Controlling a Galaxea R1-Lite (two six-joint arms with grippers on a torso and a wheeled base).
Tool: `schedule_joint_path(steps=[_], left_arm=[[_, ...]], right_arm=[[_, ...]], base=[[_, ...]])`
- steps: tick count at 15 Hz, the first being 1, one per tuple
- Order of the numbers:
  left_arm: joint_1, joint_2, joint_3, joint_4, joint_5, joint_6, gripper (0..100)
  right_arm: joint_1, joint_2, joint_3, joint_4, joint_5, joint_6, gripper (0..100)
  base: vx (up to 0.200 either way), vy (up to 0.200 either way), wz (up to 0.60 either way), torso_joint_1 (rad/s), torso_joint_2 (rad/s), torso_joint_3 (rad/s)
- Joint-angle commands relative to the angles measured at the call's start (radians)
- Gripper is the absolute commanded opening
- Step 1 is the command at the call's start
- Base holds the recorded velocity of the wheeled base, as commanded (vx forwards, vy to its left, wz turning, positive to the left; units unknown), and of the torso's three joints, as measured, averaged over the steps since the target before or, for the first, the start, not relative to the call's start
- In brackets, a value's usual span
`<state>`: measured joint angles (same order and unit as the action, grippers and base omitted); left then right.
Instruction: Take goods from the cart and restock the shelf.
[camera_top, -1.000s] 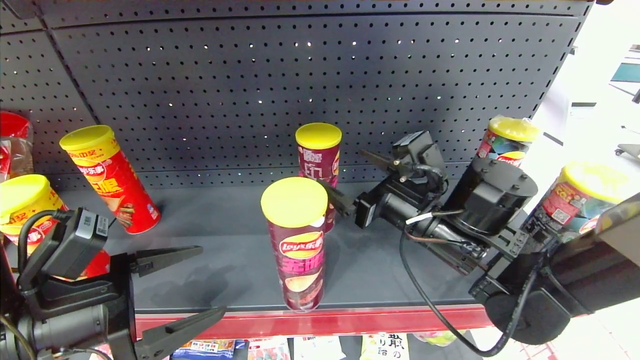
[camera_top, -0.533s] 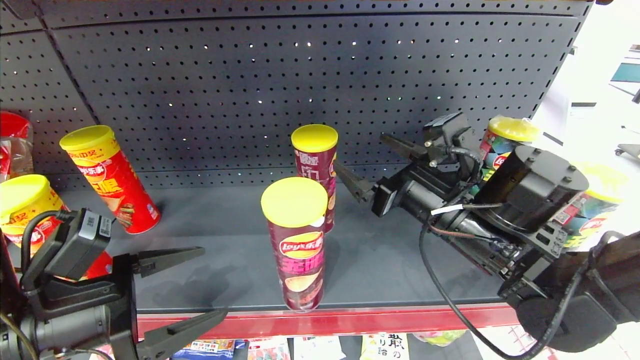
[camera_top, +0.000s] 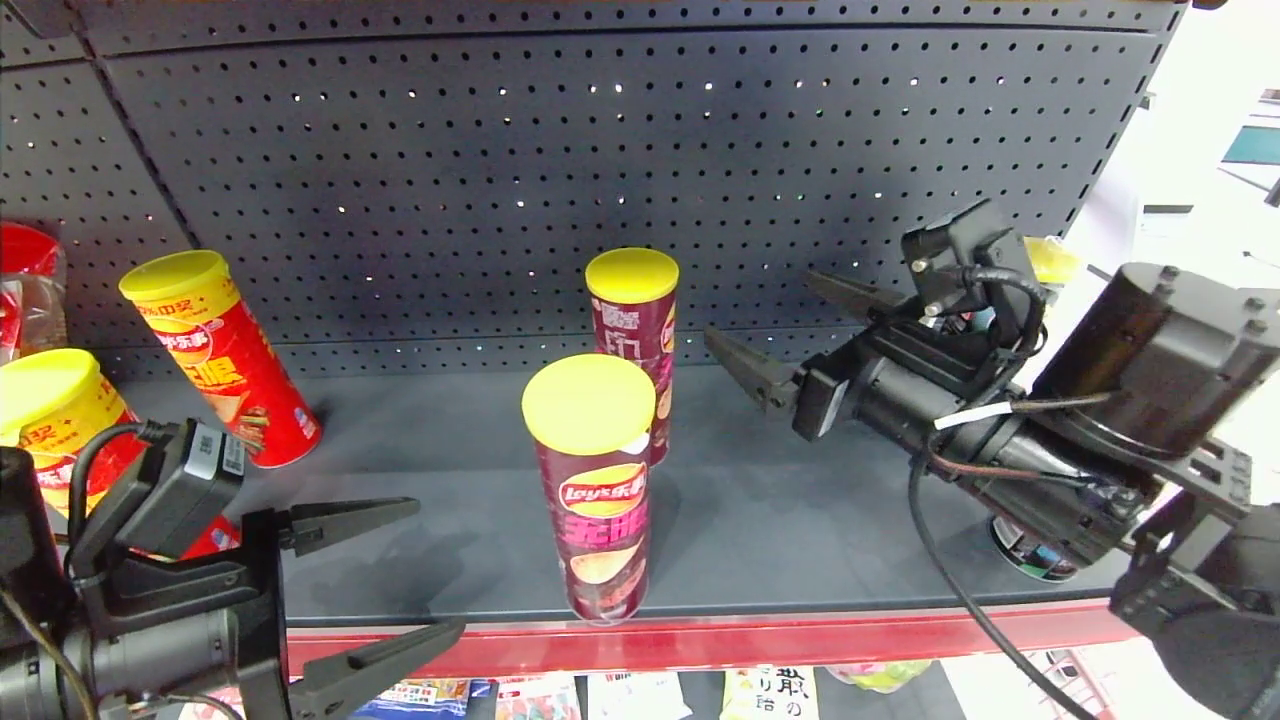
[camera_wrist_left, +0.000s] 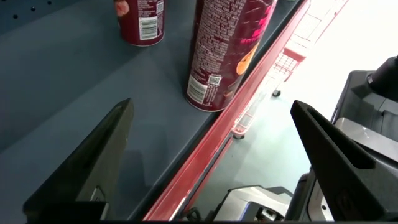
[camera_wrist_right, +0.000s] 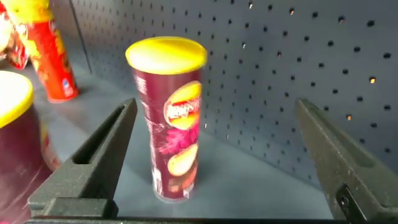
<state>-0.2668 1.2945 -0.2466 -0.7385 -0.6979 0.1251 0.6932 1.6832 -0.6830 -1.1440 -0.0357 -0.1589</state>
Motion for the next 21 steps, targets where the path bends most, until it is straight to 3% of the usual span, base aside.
schedule_joint_path(steps=[1,4,6,10,12,15,17,19,21], left_arm=[[0.0,0.026,-0.002,-0.002,0.001,0.001,100],[0.0,0.048,-0.002,-0.004,0.043,0.001,100],[0.0,0.059,-0.002,0.002,0.089,0.001,100],[-0.008,0.095,-0.003,0.002,0.166,0.004,100],[-0.045,0.117,-0.01,0.001,0.222,0.004,100],[-0.098,0.167,-0.051,0.002,0.284,0.004,100],[-0.137,0.224,-0.091,0.002,0.354,0.004,100],[-0.155,0.273,-0.132,0.004,0.417,0.004,100],[-0.169,0.305,-0.154,0.004,0.442,0.002,100]], right_arm=[[0.0,-0.137,0.003,0.102,-0.003,-0.001,100],[0.002,-0.241,0.026,0.21,-0.029,0.001,100],[0.005,-0.392,0.066,0.357,-0.03,0.001,100],[0.008,-0.703,0.063,0.761,-0.03,0.001,100],[-0.017,-0.873,0.072,0.935,-0.046,0.001,100],[-0.162,-1.094,0.066,1.245,-0.07,0.039,100],[-0.348,-1.177,0.072,1.406,-0.07,0.136,100],[-0.429,-1.208,0.08,1.434,-0.064,0.174,100],[-0.431,-1.223,0.1,1.435,-0.073,0.177,100]], base=[[0.0,0.0,0.0,0.0,0.0,0.0],[0.0,0.0,0.0,0.0,0.0,0.0],[0.0,0.0,0.0,0.0,0.0,0.0],[0.0,0.0,0.0,0.0,0.0,0.0],[0.0,0.0,0.0,0.0,0.0,0.0],[0.0,0.0,0.0,0.0,0.0,0.0],[0.0,0.0,0.0,0.0,0.0,0.0],[0.0,0.0,0.0,0.0,0.0,0.0],[0.0,0.0,0.0,0.0,0.0,0.0]])
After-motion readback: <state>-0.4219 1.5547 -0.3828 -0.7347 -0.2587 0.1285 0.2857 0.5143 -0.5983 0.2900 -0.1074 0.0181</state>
